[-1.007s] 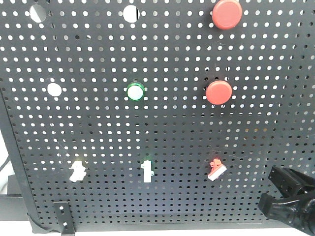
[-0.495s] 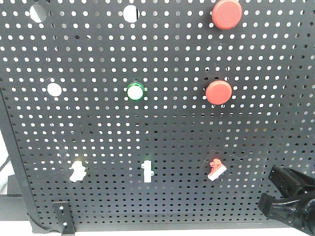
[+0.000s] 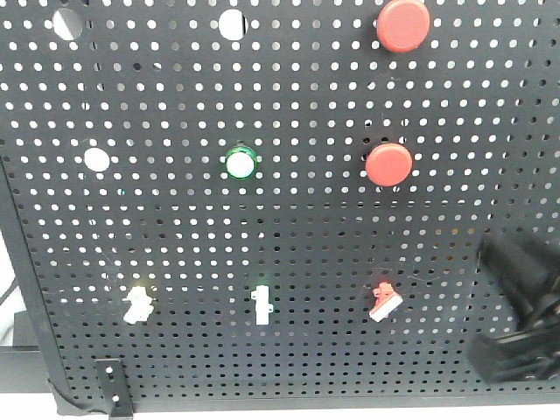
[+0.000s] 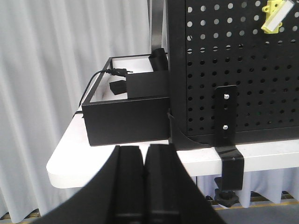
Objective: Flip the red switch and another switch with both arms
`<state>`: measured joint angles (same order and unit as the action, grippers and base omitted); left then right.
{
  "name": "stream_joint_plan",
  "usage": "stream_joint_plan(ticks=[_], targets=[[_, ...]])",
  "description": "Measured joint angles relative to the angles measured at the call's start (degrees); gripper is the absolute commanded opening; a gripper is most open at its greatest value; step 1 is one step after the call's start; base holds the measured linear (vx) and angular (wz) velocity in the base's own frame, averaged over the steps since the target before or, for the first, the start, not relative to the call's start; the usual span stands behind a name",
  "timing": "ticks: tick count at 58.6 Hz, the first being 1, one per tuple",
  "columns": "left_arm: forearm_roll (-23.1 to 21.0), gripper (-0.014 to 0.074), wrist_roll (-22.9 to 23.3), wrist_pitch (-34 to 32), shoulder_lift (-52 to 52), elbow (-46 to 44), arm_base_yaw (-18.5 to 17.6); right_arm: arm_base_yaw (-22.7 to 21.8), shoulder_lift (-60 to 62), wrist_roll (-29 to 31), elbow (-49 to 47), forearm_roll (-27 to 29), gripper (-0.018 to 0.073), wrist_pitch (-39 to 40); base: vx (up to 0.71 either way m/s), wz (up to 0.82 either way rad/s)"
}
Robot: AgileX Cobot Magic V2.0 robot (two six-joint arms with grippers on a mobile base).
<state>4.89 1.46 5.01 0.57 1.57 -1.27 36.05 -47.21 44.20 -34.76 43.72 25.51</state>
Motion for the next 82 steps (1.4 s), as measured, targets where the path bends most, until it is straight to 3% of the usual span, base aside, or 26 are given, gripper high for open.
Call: stream_joint_plan(ticks=[7, 12, 16, 20, 24, 28, 36, 41, 50, 58, 65, 75, 82], targets=[[0.00, 0.0002, 0.00, 0.00, 0.00, 0.00, 0.00, -4.26, 2.09, -12.49, 0.00, -15.58, -0.0006, -6.58, 0.00, 0.00], [0.00, 0.0002, 0.05, 0.00, 0.00, 0.00, 0.00, -8.44, 4.15, -27.41, 0.00, -29.30, -0.0006, -14.89, 0.00, 0.00], [0.00, 0.0002, 0.05, 0.00, 0.00, 0.00, 0.00, -11.55, 6.86, -42.58, 0.00, -41.00, -0.0006, -23.97, 0.00, 0.00], [0.00, 0.0002, 0.05, 0.00, 0.00, 0.00, 0.00, -13.47, 10.29, -53.08, 0.00, -51.54, -0.0006, -32.16, 0.00, 0.00], [0.00, 0.0002, 0.05, 0.00, 0.00, 0.00, 0.00, -15.07, 14.66, -58.11, 0.00, -57.88, -0.0006, -39.45, 0.00, 0.00], [0.00, 0.0002, 0.05, 0.00, 0.00, 0.00, 0.00, -17.54, 19.69, -58.88, 0.00, -60.87, -0.0006, -45.73, 0.00, 0.00], [0.00, 0.0002, 0.05, 0.00, 0.00, 0.00, 0.00, -25.52, 28.96, -54.14, 0.15, -61.93, -0.0006, -55.20, 0.00, 0.00], [0.00, 0.0002, 0.05, 0.00, 0.00, 0.00, 0.00, -31.42, 34.23, -49.64, 1.87, -60.56, -0.0006, -56.68, 0.00, 0.00], [0.00, 0.0002, 0.05, 0.00, 0.00, 0.00, 0.00, -38.81, 44.65, -41.02, 11.21, -50.01, -0.0006, -53.63, 0.00, 0.00], [0.00, 0.0002, 0.05, 0.05, 0.00, 0.00, 0.00, -39.89, 47.96, -38.01, 20.69, -44.11, -0.0006, -51.62, 0.00, 0.00], [0.00, 0.0002, 0.11, 0.05, 0.00, 0.00, 0.00, -39.89, 47.96, -38.23, 27.18, -45.02, -0.0006, -50.01, 0.00, 0.00], [0.00, 0.0002, 0.23, 0.05, 0.00, 0.00, 0.00, -39.89, 47.96, -40.25, 35.85, -46.69, -0.0006, -37.19, 0.00, 0.00], [0.00, 0.0002, 0.23, 0.05, 0.00, 0.00, 0.07, -39.89, 47.96, -41.81, 36.37, -46.32, -0.0006, -32.97, 0.00, 0.00]])
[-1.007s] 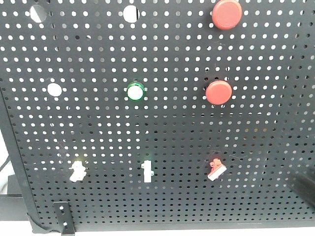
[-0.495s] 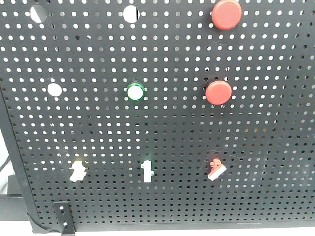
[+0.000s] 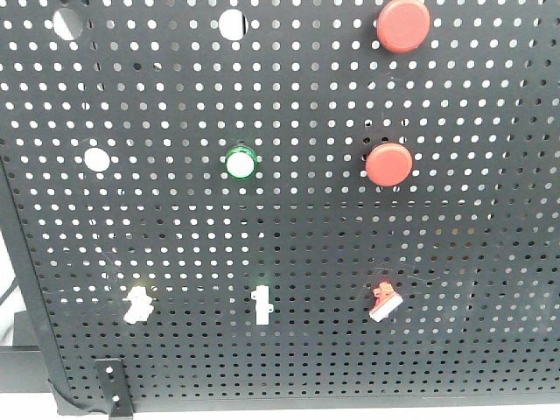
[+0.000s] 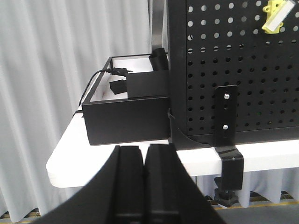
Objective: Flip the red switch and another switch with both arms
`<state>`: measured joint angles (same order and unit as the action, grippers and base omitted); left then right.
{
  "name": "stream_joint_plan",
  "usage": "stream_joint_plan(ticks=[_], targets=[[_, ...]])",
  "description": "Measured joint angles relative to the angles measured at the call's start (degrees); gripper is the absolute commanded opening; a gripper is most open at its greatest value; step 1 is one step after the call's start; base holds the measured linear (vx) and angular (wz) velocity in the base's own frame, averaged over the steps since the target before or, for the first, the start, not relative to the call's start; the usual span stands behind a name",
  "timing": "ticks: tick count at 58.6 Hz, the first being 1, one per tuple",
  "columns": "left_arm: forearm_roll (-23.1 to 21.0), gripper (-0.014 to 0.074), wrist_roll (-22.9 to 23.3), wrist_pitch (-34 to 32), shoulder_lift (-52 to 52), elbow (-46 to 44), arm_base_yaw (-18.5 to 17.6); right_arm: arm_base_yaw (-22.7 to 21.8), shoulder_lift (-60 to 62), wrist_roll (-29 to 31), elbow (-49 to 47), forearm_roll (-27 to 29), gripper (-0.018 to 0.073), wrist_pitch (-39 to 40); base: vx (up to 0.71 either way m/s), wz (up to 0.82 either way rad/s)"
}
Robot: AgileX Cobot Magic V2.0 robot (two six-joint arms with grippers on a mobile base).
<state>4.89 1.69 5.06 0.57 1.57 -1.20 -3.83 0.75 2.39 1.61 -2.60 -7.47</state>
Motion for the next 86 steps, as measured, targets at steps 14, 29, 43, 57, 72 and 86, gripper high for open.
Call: stream_joint_plan(ticks=[14, 29, 43, 57, 72, 86], targets=[[0.00, 0.0002, 0.00, 0.00, 0.00, 0.00, 0.08, 0.00, 0.00, -0.52, 0.00, 0.57, -0.0006, 1.02, 0.00, 0.00], [0.00, 0.0002, 0.00, 0.00, 0.00, 0.00, 0.08, 1.22, 0.00, -0.52, 0.00, 0.88, -0.0006, 1.79, 0.00, 0.00], [0.00, 0.0002, 0.04, 0.00, 0.00, 0.00, 0.08, 4.17, 0.00, -0.52, 0.04, -1.60, -0.0006, 1.32, 0.00, 0.00], [0.00, 0.0002, 0.04, 0.00, 0.00, 0.00, 0.08, 4.17, 0.00, -0.52, 0.11, -1.73, -0.0006, 1.32, 0.00, 0.00], [0.00, 0.0002, 0.04, 0.00, 0.00, 0.00, 0.08, 4.17, 0.00, -0.52, 0.18, -1.73, -0.0006, 1.32, 0.00, 0.00], [0.00, 0.0002, 0.06, 0.00, 0.00, 0.00, 0.08, 4.17, 0.00, -0.52, 0.18, -1.73, -0.0006, 1.27, 0.00, 0.00]])
